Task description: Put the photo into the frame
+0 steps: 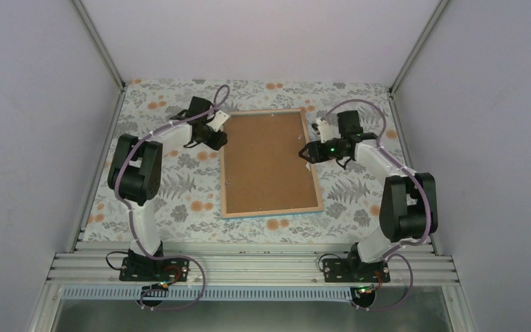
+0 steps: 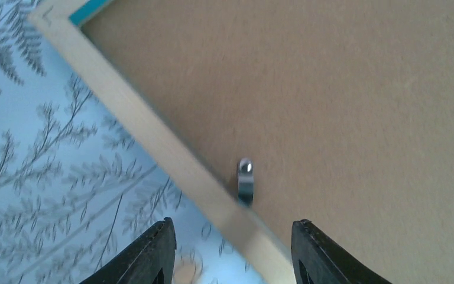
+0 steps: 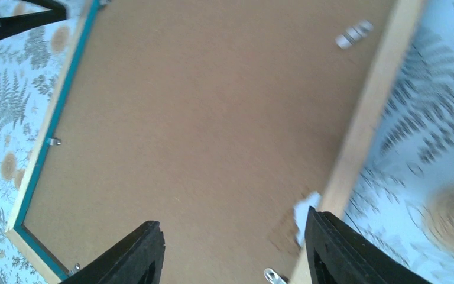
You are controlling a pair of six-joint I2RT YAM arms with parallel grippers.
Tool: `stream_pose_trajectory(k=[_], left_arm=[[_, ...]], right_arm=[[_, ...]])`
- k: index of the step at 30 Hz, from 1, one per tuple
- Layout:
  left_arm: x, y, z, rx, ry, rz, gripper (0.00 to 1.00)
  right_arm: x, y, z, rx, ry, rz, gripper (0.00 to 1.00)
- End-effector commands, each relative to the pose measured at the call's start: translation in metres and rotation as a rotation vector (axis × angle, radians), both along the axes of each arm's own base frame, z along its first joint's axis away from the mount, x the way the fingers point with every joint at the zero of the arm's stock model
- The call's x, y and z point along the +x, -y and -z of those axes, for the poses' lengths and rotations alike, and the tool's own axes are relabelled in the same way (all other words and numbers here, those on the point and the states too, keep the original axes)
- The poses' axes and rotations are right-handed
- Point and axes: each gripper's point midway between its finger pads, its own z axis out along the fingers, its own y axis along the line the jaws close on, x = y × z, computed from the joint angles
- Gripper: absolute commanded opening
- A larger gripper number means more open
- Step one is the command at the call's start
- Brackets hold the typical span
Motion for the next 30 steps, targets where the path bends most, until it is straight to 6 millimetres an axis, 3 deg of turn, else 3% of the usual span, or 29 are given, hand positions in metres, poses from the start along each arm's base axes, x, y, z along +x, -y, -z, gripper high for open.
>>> stream_pose_trajectory(k=[1, 6, 9, 16, 22, 25, 30], left_arm=[[0.016, 0.009, 0.008, 0.058, 0.012, 0.005, 0.50], [0.022, 0.013, 0.019, 0.117, -0.002, -0.011, 0.50], [0.020, 0.018, 0.028, 0.145, -0.019, -0.014, 0.49], [0.018, 0.010, 0.047, 0.195, -0.053, -0.053, 0.39], [0.017, 0.008, 0.060, 0.222, -0.082, -0.046, 0.39], [0.013, 0.009, 0.066, 0.225, -0.095, -0.026, 0.46], [0.010, 0.003, 0.072, 0.255, -0.090, -0.030, 0.47]], right_arm=[[-0.004, -0.036, 0.003, 0.037, 0.008, -0.115, 0.55], [-0.029, -0.076, 0.013, 0.053, -0.001, -0.256, 0.50], [-0.043, -0.084, 0.043, 0.014, -0.057, -0.299, 0.48], [-0.062, -0.070, 0.093, -0.092, -0.174, -0.306, 0.44], [-0.071, -0.063, 0.112, -0.140, -0.226, -0.322, 0.41], [-0.073, -0.061, 0.113, -0.146, -0.234, -0.323, 0.40], [-0.074, -0.059, 0.114, -0.162, -0.231, -0.320, 0.39]])
